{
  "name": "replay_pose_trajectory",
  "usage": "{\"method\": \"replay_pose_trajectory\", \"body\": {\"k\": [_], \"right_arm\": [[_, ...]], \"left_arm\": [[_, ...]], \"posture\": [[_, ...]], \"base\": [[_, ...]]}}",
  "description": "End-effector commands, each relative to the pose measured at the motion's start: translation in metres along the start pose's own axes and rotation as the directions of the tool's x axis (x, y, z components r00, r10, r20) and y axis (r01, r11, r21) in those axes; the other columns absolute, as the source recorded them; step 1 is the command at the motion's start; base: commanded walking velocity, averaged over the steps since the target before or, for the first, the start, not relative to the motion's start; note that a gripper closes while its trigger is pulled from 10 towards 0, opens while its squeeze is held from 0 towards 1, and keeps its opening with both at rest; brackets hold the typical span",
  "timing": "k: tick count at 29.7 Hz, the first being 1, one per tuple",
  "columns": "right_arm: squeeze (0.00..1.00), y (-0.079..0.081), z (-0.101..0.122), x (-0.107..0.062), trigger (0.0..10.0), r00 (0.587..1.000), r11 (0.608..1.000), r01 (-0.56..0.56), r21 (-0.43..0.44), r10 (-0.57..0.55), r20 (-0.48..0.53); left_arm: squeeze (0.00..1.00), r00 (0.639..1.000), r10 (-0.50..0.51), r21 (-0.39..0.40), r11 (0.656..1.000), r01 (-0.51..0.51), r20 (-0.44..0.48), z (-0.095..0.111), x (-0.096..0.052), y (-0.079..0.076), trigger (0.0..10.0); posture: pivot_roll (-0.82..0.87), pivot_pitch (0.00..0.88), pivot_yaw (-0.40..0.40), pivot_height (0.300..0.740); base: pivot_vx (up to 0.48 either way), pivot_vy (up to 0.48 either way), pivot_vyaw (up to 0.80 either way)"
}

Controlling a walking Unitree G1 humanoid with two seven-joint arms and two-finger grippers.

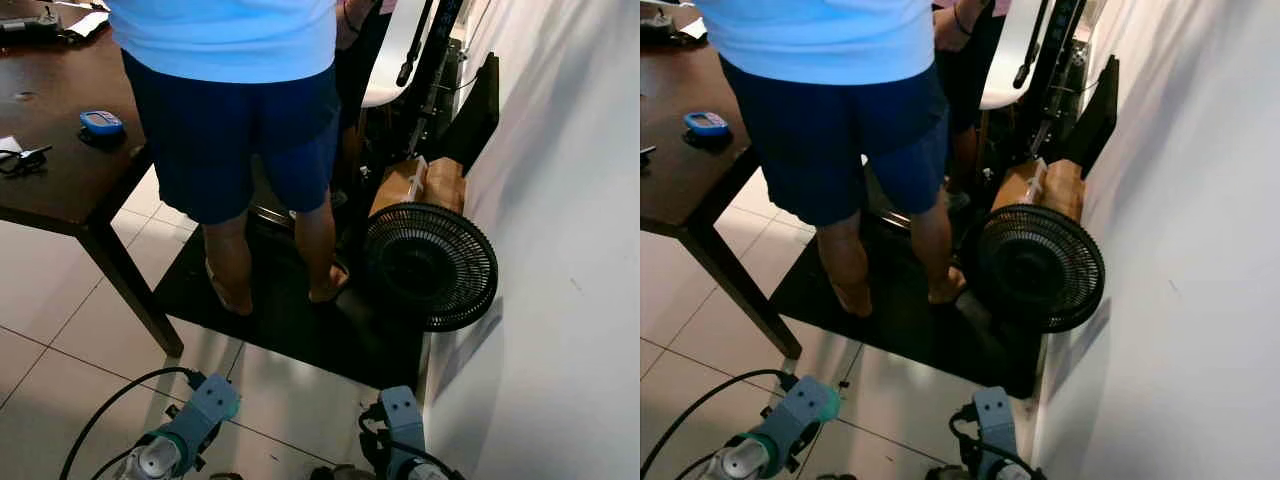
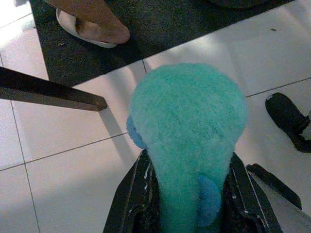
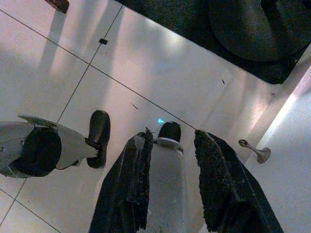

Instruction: Hang keys on a hook

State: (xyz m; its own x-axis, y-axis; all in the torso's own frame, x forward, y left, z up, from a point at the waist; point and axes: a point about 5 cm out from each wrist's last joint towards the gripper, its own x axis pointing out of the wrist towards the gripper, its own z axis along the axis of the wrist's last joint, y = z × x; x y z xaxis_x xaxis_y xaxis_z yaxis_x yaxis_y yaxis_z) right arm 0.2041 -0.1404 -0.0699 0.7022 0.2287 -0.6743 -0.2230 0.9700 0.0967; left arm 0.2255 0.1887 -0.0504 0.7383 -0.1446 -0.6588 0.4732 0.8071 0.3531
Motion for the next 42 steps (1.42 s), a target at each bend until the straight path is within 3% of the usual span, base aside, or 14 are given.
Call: {"method": "replay_pose_trajectory", "body": {"k": [1, 42], "right_arm": [[0.00, 0.0000, -0.0084, -0.0025, 10.0, 1.000, 1.000, -0.001, -0.005, 0.001, -0.030], [0.00, 0.0010, -0.0112, -0.0032, 10.0, 0.999, 1.000, 0.001, -0.001, -0.001, -0.039]], "left_arm": [[0.00, 0.999, -0.016, 0.005, 1.000, 0.016, -0.028, -0.0076, -0.0020, -0.0053, 10.0], [0.00, 0.999, -0.017, 0.002, 1.000, 0.017, -0.027, -0.0066, -0.0012, -0.0069, 10.0]], "posture": [[-0.03, 0.091, 0.013, 0.740], [-0.03, 0.109, 0.015, 0.740]], "base": [[0.000, 0.000, 0.00], [0.000, 0.000, 0.00]]}}
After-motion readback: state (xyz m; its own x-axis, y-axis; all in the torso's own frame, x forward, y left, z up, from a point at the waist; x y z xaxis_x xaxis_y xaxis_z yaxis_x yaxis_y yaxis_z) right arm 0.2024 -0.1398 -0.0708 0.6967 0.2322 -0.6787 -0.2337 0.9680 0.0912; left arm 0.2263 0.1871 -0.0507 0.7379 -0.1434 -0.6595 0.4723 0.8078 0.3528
